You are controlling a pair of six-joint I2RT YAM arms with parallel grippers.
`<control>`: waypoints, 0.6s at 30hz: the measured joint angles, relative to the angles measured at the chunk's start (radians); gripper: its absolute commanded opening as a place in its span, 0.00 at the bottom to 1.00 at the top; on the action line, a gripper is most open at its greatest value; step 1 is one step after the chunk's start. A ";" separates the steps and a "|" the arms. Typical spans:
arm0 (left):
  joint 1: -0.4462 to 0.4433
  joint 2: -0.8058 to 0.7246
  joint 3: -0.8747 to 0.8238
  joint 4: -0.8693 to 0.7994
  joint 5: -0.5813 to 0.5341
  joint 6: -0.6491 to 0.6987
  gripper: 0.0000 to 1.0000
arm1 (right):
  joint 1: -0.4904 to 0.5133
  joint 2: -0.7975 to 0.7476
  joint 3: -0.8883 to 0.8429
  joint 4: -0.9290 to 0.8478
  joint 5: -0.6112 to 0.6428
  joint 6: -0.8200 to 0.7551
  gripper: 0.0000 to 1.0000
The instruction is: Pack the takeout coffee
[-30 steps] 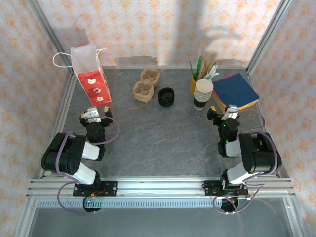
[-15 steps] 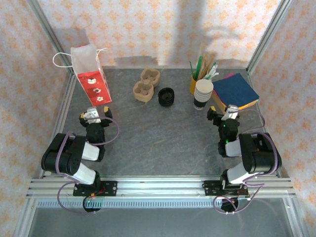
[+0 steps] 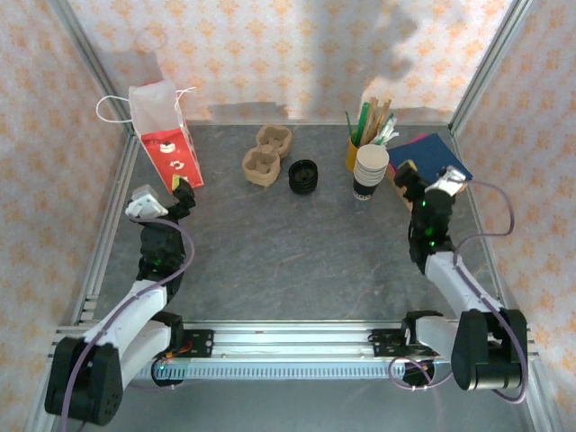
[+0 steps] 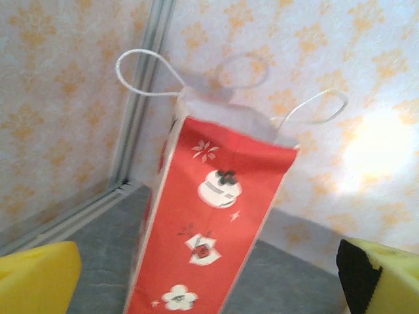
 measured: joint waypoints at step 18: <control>-0.085 0.165 0.507 -0.782 0.421 -0.213 0.99 | 0.114 0.375 0.795 -1.005 -0.157 0.072 0.68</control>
